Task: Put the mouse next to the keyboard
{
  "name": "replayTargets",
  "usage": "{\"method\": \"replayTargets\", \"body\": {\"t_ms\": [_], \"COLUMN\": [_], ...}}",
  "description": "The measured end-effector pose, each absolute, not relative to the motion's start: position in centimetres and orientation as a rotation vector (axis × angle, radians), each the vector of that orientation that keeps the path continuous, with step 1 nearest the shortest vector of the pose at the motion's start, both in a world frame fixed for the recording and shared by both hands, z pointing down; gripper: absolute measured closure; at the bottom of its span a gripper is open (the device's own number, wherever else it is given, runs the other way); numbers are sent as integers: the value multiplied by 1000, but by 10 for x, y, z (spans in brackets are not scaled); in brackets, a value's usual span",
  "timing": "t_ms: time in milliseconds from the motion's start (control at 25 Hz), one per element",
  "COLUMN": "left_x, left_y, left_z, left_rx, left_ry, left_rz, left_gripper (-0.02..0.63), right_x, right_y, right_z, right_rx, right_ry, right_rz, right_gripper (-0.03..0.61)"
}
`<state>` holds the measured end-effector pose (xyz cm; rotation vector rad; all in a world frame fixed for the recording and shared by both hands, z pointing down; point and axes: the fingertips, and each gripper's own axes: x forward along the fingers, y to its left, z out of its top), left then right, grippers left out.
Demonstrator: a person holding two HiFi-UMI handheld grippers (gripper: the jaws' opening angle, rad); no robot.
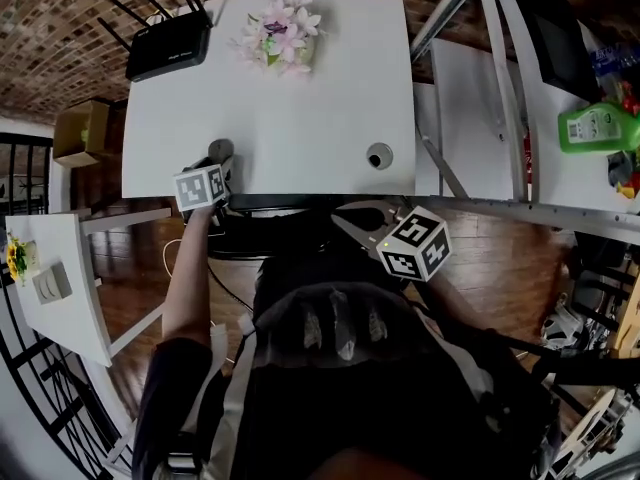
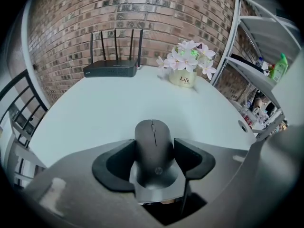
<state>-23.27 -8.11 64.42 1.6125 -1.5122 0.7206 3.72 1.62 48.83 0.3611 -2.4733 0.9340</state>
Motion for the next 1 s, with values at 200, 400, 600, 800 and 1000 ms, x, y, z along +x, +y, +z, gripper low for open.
{"method": "replayTargets", "body": {"t_ms": [200, 400, 600, 800, 1000], "left_x": [-224, -208, -196, -185, -175], "left_y": [-82, -84, -83, -85, -87], "left_z": [644, 645, 645, 644, 644], "left_rx": [1605, 1634, 1644, 1657, 1664], "left_ry": [-1524, -1486, -1473, -1449, -1445], "left_rz": [725, 753, 765, 781, 783], "left_gripper": [344, 344, 344, 344, 344], "right_x": [49, 53, 56, 58, 64], "right_y": [13, 11, 14, 14, 15], "right_z": [489, 489, 491, 492, 492], "right_rx": [373, 385, 380, 371, 381], "right_ry": [-2481, -2489, -2491, -2500, -2508], "right_rz": [949, 959, 977, 975, 979], "right_gripper": [574, 574, 574, 574, 574]}}
